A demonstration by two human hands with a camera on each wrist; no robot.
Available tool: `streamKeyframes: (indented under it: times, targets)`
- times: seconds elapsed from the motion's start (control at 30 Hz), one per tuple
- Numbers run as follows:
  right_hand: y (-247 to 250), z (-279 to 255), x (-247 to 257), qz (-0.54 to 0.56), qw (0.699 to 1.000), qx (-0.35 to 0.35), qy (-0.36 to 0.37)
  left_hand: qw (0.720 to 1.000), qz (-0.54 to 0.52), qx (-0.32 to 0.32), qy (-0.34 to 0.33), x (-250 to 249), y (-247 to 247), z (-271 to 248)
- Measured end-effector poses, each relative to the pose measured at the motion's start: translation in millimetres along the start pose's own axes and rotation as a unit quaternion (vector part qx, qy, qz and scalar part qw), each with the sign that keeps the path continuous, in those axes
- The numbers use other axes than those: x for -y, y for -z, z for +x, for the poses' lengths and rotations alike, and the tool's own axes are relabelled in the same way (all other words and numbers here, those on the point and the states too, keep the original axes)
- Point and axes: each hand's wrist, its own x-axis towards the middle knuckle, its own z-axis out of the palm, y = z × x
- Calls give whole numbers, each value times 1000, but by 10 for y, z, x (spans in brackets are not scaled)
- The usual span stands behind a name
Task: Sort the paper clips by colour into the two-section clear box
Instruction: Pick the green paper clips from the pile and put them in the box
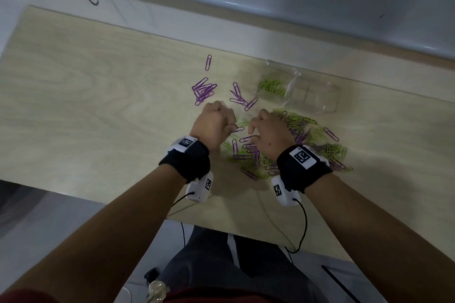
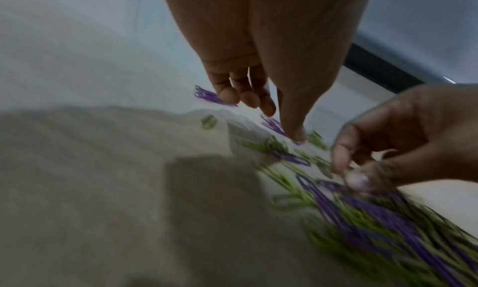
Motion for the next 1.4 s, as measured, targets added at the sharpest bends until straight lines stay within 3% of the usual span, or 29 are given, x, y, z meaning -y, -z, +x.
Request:
streamKeyframes:
  times: [0.17,0.27,0.33,0.43,0.5,0.6,0.67,0.77,0.87,1.07,1.2,1.4]
  targets:
    - [-82,-29,17,-15,999,17,-23,999,39,9,12,-121,-158,-43]
    - [-19,-31,3,-16,999,29,-21,999,-30,25,-6,-88,-122,-46]
    - [83,21,33,11,1000,8,-24,993,-119,-11,-5,-64,-19,-55]
    - [241,207,120,59,996,-63,-18,970,-198,-114,83,97,181,-17]
    - [299,332,188,64,995,-78,2,967,-164,-147,124,255,286,-3]
    - [316,363,198,35,998,-46,14,987,-21,-155,38,301,308,-88]
    - [300,258,128,39,999,-17,3,992,-24,-116,-48,176,232,-190]
    - [231,46,-18,23,998,58,14,990,-35,28,-135,53,-17,-273]
    - [164,-102,-113,8,994,105,25,977,57,114,-169,-11,-188,-234]
    - [5,-206,-170,8,996,82,35,970,113,142,-163,-33,-195,-188]
    - [-22,-246,-215,54,996,71,27,975,81,125,-163,-55,-194,-236]
    - [57,-257,-287,214,976,-21,-44,984,77,97,-131,-102,-267,-363]
